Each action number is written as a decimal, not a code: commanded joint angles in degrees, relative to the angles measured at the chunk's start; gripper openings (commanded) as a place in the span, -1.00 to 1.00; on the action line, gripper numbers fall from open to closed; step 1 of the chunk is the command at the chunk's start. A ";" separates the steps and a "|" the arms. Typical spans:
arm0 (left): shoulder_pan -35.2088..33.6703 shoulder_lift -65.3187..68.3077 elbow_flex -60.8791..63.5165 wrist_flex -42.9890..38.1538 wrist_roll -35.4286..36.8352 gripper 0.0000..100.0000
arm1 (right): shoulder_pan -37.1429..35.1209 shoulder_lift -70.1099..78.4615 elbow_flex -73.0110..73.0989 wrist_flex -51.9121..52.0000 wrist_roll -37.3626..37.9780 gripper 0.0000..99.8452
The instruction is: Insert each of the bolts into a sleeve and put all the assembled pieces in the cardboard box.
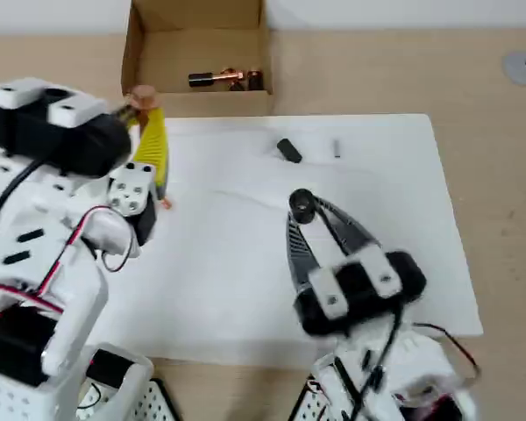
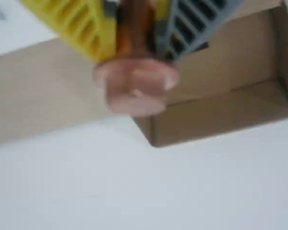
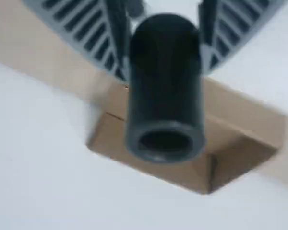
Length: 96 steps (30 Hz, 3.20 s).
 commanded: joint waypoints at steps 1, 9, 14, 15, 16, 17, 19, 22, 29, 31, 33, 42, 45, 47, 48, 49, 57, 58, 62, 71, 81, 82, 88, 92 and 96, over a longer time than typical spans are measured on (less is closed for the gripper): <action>2.55 -0.31 2.99 -5.54 0.26 -0.99 | -0.84 -6.37 5.58 -5.19 -6.68 -0.98; 6.95 -0.66 16.53 -20.84 0.35 -0.99 | -6.55 -6.99 11.38 -7.56 -14.33 -0.98; 8.62 -0.75 21.71 -24.62 0.62 -0.99 | -14.11 -9.19 19.38 -7.65 -12.66 -0.98; 8.62 -0.75 22.33 -24.70 0.62 -0.99 | -14.99 -9.63 21.23 -7.65 -12.66 -0.98; 8.62 -0.75 22.77 -24.79 0.62 -0.99 | -15.34 -9.80 22.81 -7.74 -12.66 -0.98; 8.44 -0.75 23.12 -24.79 0.62 -0.99 | -15.52 -9.80 24.22 -8.18 -12.66 -0.98; 8.09 -0.75 24.88 -24.70 0.62 -0.99 | -15.34 -9.71 26.77 -10.64 -12.57 -0.98; 8.09 -1.19 28.31 -24.70 0.62 -0.99 | -15.34 -9.71 29.85 -15.12 -11.08 -0.98; 8.09 -12.00 35.25 -24.70 0.44 -0.99 | -14.37 -9.54 36.44 -23.74 -7.82 -0.98; 7.91 -16.31 37.63 -24.70 0.26 -0.99 | -13.05 -9.01 36.44 -25.58 -7.74 -0.98; 6.59 -20.97 39.30 -24.53 0.26 -0.99 | -10.33 -7.96 36.44 -27.52 -7.74 -0.98; 4.40 -33.80 45.89 -24.44 0.18 -0.99 | -1.45 -6.73 36.53 -31.12 -7.74 -0.98; 4.57 -34.07 47.21 -24.88 0.18 -0.99 | -1.54 -6.81 36.53 -31.12 -7.74 -0.98; 5.45 -34.07 47.91 -25.58 0.18 -0.99 | -1.71 -6.81 36.53 -31.12 -7.74 -0.98; 5.54 -34.24 48.35 -25.58 0.18 -0.99 | -2.51 -6.81 36.53 -31.12 -7.74 -0.98; 5.63 -34.33 48.88 -25.58 0.18 -0.99 | -3.47 -6.90 36.53 -31.12 -7.74 -0.98; 5.27 -34.42 49.41 -25.58 0.18 -0.99 | -13.49 -6.99 36.53 -32.00 -7.74 -0.98; 5.27 -34.42 49.41 -25.58 0.18 -0.99 | -14.11 -6.99 36.53 -32.44 -7.74 -0.98; 5.19 -34.42 49.41 -25.58 0.26 -0.99 | -14.99 -6.99 36.53 -34.73 -7.74 -0.98; 2.81 -34.51 49.41 -24.62 1.76 -0.99 | -14.99 -6.90 36.53 -34.46 -5.27 -0.98; 1.58 -35.30 45.63 -16.35 10.55 -0.99 | -14.99 -6.55 36.53 -34.29 -5.27 -0.98; 0.97 -36.18 45.63 -17.41 11.34 -0.99 | -15.08 -6.55 36.53 -34.29 -5.27 -0.98; 0.62 -40.66 45.89 -21.10 14.42 -0.99 | -18.68 -6.46 36.53 -31.30 -5.27 -0.98; 0.62 -41.10 45.89 -21.01 17.23 -0.99 | -20.00 -6.55 36.53 -31.47 -5.45 -0.98; 0.70 -41.19 45.80 -21.36 20.92 -0.99 | -21.49 -6.55 36.53 -31.47 -5.63 -0.98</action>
